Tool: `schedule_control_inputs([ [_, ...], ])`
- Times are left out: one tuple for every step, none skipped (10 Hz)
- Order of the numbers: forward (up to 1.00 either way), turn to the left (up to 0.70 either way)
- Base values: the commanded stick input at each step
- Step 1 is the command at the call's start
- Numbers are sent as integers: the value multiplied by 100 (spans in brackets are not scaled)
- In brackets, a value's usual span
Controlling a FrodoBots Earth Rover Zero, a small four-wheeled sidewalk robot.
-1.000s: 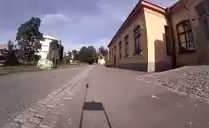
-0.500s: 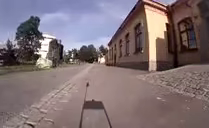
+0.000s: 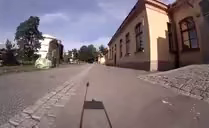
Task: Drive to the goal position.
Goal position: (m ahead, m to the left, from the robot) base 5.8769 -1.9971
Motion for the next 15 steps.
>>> schedule_control_inputs([
  [45, 0],
  [45, 0],
  [45, 0],
  [45, 0],
  [45, 0],
  [45, 0],
  [45, 0],
  [45, 0],
  [45, 0],
  [45, 0],
  [45, 0],
  [45, 0],
  [45, 0],
  [45, 0],
  [45, 0],
])
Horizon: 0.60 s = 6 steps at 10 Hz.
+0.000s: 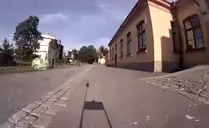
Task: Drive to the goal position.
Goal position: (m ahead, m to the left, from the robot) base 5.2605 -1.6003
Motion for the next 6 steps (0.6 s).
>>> schedule_control_inputs([
  [45, 0],
  [45, 0],
  [45, 0],
  [45, 0],
  [45, 0],
  [45, 0],
])
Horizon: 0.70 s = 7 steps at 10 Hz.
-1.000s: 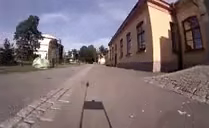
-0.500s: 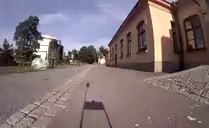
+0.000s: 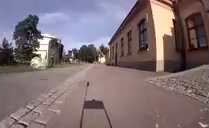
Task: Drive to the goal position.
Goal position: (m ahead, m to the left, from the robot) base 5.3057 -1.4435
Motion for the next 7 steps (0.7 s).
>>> schedule_control_inputs([
  [45, 0],
  [45, 0],
  [45, 0],
  [45, 0],
  [45, 0],
  [45, 0],
  [45, 0],
])
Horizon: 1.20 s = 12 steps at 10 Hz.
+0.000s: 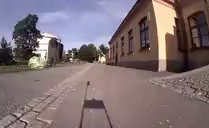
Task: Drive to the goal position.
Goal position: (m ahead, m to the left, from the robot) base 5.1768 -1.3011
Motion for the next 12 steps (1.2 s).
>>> schedule_control_inputs([
  [45, 0],
  [45, 0],
  [45, 0],
  [45, 0],
  [45, 0],
  [45, 0],
  [45, 0],
  [45, 0],
  [45, 0],
  [45, 0],
  [45, 0],
  [45, 0],
])
